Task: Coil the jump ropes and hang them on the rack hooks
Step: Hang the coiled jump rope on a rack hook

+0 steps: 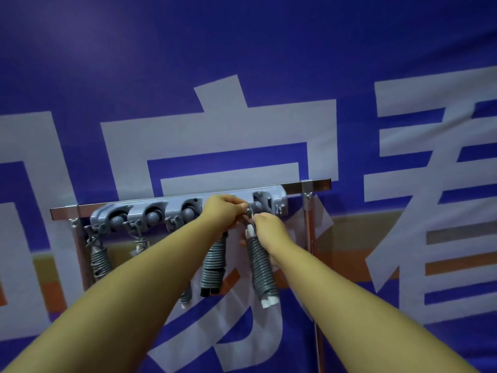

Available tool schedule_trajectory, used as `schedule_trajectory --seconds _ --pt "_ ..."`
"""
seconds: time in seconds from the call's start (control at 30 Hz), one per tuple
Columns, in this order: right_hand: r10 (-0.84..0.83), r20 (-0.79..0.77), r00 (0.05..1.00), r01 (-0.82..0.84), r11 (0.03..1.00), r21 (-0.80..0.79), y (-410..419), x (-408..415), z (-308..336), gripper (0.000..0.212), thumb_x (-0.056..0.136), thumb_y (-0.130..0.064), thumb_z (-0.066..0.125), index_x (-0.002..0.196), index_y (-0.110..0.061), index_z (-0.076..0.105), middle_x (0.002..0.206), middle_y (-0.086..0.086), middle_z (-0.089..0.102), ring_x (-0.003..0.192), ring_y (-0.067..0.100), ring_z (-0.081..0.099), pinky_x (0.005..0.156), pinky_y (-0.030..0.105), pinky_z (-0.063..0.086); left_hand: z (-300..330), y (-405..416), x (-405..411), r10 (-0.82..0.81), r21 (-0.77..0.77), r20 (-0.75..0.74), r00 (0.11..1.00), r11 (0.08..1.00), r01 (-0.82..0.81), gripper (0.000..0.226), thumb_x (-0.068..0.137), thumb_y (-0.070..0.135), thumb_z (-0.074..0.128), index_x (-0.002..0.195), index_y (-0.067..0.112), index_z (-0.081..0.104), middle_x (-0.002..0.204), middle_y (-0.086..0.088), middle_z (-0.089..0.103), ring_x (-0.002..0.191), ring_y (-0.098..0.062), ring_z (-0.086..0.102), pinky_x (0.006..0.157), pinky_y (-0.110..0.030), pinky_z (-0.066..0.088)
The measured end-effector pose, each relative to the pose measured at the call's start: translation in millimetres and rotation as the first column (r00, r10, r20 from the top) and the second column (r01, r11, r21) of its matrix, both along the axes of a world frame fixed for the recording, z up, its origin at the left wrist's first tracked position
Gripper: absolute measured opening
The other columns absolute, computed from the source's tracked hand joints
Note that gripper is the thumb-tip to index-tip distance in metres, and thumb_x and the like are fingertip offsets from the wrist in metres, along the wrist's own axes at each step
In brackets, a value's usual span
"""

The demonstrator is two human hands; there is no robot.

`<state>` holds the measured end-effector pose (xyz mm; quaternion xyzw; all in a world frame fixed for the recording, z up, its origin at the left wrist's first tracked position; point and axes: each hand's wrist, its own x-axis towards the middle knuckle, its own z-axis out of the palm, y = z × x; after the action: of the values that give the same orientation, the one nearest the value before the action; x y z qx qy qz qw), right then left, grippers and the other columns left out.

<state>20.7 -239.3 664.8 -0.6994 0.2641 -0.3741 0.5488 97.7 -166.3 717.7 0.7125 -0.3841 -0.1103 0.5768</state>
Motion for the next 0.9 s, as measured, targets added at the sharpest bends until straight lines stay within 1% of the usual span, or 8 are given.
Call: schedule_trajectory --seconds 0.1,0.23,0.4,0.47,0.57,0.67,0.77,0.9 --pt "-0.052 -0.060 0.997 0.045 0.993 -0.107 -7 -1 -5 0.029 0.096 -0.021 0.040 0.072 -0.010 0.053 0.077 0.012 0.059 0.073 0.028 0.057 0.065 0.027 0.049 -9 -5 7 -0.023 0.023 0.036 0.999 0.999 0.022 0.015 0.094 0.004 0.057 0.082 0.005 0.067 0.060 -0.005 0.060 0.046 -0.010 0.052 0.045 -0.015 0.044" --pt "-0.028 -0.048 0.998 0.018 0.978 -0.209 -10 0 -20 0.036 0.099 -0.034 0.042 0.088 -0.004 0.058 0.088 0.019 0.066 0.084 0.036 0.062 0.075 0.045 0.051 -22 -10 11 -0.013 -0.003 0.144 0.989 1.000 0.013 0.014 0.095 0.006 0.054 0.101 0.000 0.066 0.070 -0.004 0.062 0.059 -0.012 0.057 0.050 -0.013 0.048" --pt "-0.083 -0.107 0.991 0.051 0.961 -0.273 -10 -4 -18 0.023 0.101 -0.025 0.043 0.086 -0.011 0.054 0.071 0.001 0.053 0.073 0.018 0.051 0.051 0.018 0.036 -41 -3 8 -0.063 0.027 0.273 0.960 0.998 0.058 0.054 0.091 -0.001 0.055 0.140 0.019 0.045 0.087 0.001 0.056 0.085 -0.020 0.062 0.081 -0.034 0.057" --pt "-0.107 -0.088 0.990 0.078 0.954 -0.288 -4 -6 -18 0.018 0.100 -0.028 0.045 0.092 -0.016 0.055 0.077 -0.003 0.055 0.080 0.019 0.052 0.057 0.024 0.034 -63 12 1 -0.073 0.052 0.321 0.944 0.997 0.060 0.068 0.089 0.002 0.059 0.147 0.024 0.031 0.109 -0.001 0.055 0.098 -0.021 0.059 0.086 -0.034 0.053" --pt "-0.257 0.039 0.966 0.255 0.909 -0.331 9 -15 -52 0.025 0.097 -0.030 0.051 0.113 -0.011 0.055 0.104 0.004 0.060 0.091 0.017 0.054 0.071 0.023 0.036 -126 51 -19 -0.095 0.055 0.370 0.924 0.995 0.081 0.064 0.091 0.006 0.057 0.147 0.021 0.029 0.124 -0.002 0.046 0.100 -0.014 0.056 0.072 -0.007 0.044" --pt "-0.255 0.128 0.958 0.285 0.874 -0.394 37 -39 -138 0.037 0.091 -0.032 0.062 0.119 -0.010 0.052 0.118 0.006 0.054 0.099 0.016 0.057 0.082 0.025 0.046 -228 98 -32 -0.247 0.131 0.375 0.893 0.968 0.213 0.065 0.086 0.017 0.065 0.143 0.024 0.034 0.123 -0.001 0.046 0.100 -0.013 0.057 0.079 -0.014 0.044" --pt "-0.074 -0.218 0.973 -0.022 0.912 -0.410 71 -69 -265 0.056 0.081 -0.036 0.073 0.126 -0.012 0.051 0.123 0.008 0.050 0.103 0.016 0.055 0.086 0.025 0.045 -346 141 -39 -0.384 0.400 0.257 0.887 0.878 0.264 0.078 0.081 0.026 0.074 0.145 0.019 0.030 0.124 -0.001 0.040 0.102 -0.012 0.051 0.088 -0.016 0.038" --pt "0.221 -0.713 0.666 -0.370 0.927 -0.057 105 -111 -421 0.071 0.076 -0.039 0.077 0.135 -0.012 0.047 0.133 0.011 0.046 0.119 0.025 0.053 0.101 0.029 0.038 -473 185 -44 -0.346 0.645 -0.039 0.938 0.708 0.288 0.084 0.079 0.027 0.076 0.147 0.017 0.028 0.132 -0.008 0.040 0.115 -0.020 0.048 0.090 -0.014 0.032"
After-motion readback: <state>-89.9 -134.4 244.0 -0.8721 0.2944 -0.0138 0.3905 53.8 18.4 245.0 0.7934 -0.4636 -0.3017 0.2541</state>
